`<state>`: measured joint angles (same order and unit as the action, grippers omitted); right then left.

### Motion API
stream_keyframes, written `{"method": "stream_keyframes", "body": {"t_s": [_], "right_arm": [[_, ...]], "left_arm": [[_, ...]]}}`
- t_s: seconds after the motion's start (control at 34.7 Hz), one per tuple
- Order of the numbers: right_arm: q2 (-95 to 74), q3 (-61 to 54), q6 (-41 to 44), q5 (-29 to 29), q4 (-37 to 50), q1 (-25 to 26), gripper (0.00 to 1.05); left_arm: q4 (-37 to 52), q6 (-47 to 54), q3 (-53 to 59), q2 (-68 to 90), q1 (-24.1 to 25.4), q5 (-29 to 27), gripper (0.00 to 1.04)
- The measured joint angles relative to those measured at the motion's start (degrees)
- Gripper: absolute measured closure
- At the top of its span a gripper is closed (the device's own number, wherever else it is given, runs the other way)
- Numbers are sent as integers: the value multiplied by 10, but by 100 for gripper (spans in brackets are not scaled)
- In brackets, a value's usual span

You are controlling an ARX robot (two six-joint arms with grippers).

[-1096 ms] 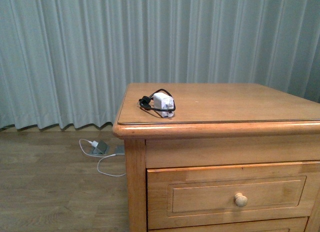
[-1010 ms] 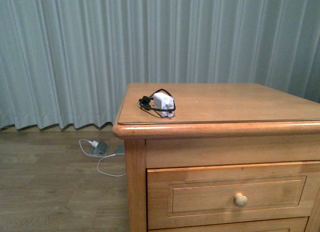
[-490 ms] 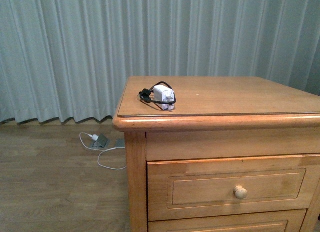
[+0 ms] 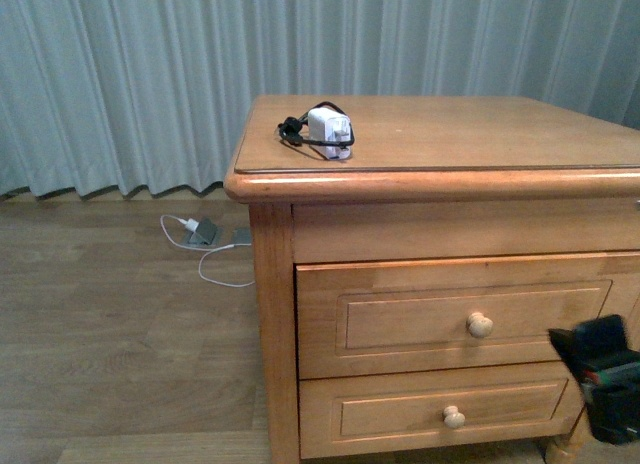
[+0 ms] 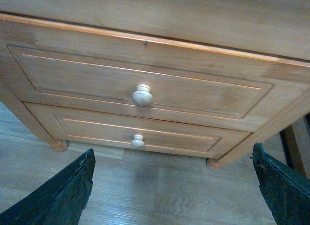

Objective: Put charger into drawer

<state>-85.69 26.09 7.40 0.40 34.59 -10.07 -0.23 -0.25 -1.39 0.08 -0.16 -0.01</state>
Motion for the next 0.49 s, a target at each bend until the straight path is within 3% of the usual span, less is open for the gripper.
{"method": "stream_keyframes", "body": {"t_s": [0.2, 0.49], "right_arm": [[-218, 122, -4, 23, 57, -39, 9], [-351, 236, -28, 45, 74, -36, 9]], "left_arm": [[0, 0, 0, 0, 0, 0, 6], [0, 0, 0, 0, 0, 0, 6]]}}
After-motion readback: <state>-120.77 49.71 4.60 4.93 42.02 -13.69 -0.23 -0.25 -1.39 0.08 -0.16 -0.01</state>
